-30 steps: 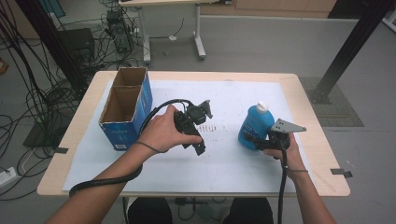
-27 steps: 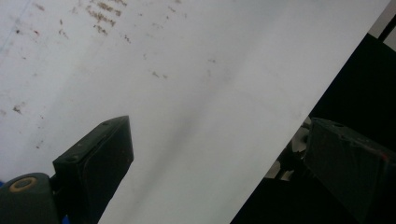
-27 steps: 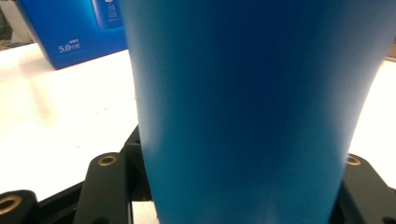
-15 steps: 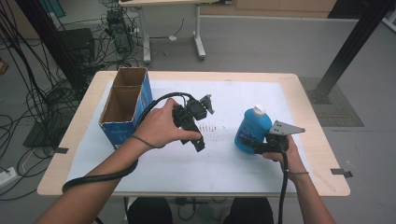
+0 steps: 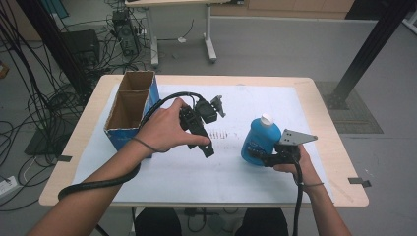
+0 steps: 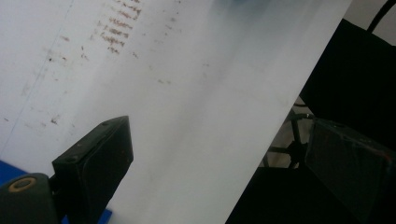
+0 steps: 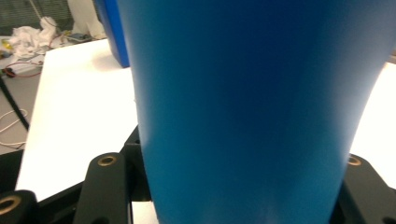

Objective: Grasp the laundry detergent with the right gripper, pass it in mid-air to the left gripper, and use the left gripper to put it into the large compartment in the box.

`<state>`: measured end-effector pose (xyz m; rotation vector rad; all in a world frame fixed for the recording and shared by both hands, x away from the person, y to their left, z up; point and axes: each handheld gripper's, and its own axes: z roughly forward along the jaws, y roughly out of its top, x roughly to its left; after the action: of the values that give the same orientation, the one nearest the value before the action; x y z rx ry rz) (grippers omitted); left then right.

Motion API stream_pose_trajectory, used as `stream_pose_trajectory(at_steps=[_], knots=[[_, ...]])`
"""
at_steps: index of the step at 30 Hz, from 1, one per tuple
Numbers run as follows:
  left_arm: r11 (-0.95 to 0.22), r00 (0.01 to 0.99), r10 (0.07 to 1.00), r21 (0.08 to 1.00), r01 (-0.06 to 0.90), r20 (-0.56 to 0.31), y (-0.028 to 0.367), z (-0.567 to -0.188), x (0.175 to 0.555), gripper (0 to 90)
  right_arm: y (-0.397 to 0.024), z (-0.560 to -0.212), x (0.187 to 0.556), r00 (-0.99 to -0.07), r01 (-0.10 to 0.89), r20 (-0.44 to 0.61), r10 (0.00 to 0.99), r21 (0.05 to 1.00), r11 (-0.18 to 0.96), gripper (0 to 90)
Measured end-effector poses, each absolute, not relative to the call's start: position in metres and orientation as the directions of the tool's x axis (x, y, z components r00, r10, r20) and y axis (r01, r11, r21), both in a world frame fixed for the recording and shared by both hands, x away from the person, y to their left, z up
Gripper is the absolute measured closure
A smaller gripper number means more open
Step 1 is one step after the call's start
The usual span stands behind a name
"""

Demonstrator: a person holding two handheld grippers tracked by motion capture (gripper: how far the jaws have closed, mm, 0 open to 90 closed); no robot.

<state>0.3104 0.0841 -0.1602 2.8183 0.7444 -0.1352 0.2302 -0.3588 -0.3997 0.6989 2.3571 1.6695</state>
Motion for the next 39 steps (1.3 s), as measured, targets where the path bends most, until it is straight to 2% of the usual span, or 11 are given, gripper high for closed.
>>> stream_pose_trajectory(at_steps=[19, 39], knots=[[-0.896, 0.915, 0.380, 0.189, 0.401, -0.136, 0.080, -0.148, 0.307, 7.6, -0.350, -0.399, 0.239, -0.917, 0.282, 0.170, 0.360, 0.916, 0.285, 41.5], [-0.945, 0.958, 0.245, 0.183, 0.271, -0.150, 0.069, -0.140, 0.307, 7.4, -0.330, -0.392, 0.250, -0.962, 0.249, 0.192, 0.196, 0.912, 0.326, 41.5]])
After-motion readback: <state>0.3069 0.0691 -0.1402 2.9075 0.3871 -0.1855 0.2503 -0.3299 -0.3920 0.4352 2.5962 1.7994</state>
